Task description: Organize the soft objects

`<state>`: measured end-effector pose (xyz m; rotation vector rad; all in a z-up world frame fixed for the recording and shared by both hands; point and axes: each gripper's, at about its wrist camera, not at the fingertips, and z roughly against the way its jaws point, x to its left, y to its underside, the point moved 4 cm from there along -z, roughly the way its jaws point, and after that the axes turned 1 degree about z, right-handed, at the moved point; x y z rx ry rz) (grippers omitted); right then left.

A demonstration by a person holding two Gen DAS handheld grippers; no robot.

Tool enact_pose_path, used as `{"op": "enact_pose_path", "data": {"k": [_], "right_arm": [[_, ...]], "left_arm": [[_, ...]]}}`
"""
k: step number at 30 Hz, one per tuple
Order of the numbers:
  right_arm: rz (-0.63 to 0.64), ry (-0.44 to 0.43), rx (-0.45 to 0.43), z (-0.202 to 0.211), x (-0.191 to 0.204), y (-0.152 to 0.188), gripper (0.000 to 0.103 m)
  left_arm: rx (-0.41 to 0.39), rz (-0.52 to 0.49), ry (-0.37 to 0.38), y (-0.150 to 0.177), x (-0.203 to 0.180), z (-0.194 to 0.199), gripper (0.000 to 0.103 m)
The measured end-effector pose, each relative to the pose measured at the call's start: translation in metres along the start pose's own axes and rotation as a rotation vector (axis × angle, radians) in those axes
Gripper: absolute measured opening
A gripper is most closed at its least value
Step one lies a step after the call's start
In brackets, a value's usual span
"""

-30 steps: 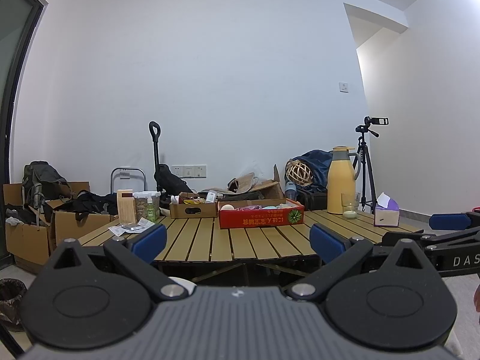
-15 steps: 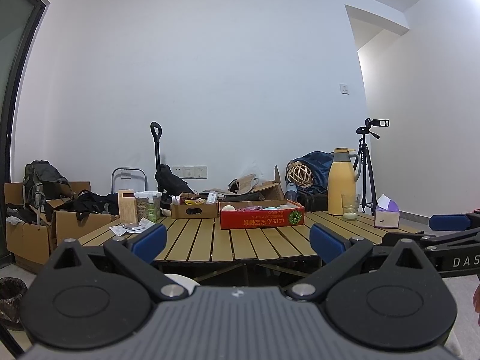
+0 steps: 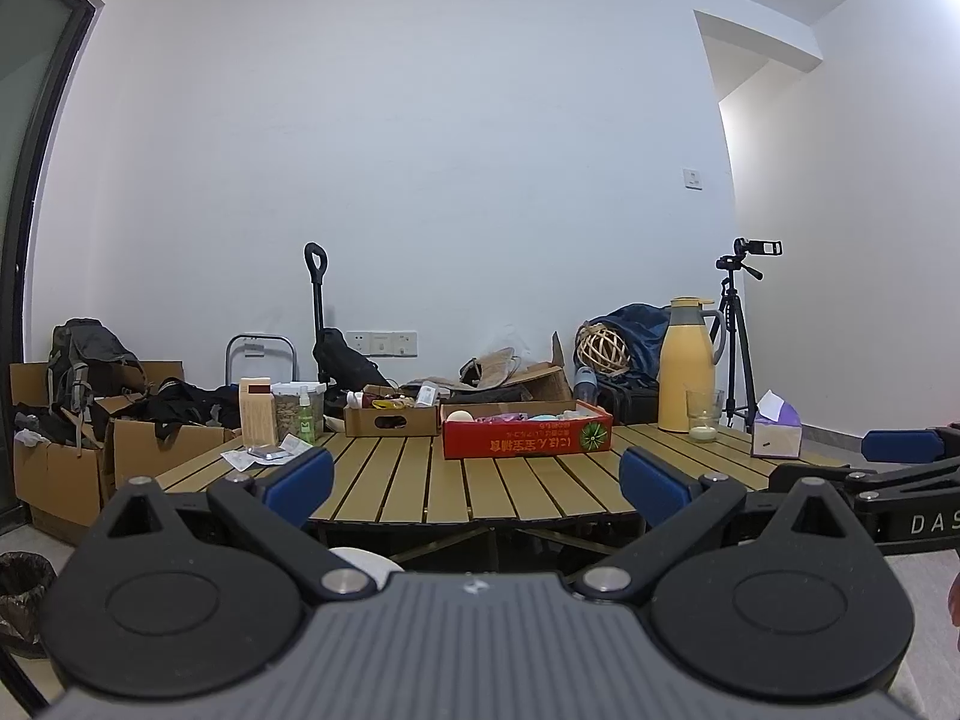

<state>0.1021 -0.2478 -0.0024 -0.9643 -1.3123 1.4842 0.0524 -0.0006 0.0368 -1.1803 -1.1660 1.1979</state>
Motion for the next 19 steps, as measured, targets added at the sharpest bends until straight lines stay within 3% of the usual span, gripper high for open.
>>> {"op": "enact_pose_path", "data": {"k": [10,19], "right_arm": [[0.004,-0.005,-0.021,-0.003,0.002,-0.005,0.103],[-0.019,0.012,-0.017,-0.051,-0.011,-0.008,0.103]], "left_arm": [[-0.007,-0.008,0.002,-0.002,-0.003,-0.008,0.103],[0.01,-0.017,0.055,-0.003,-0.004,-0.066,0.103]]}}
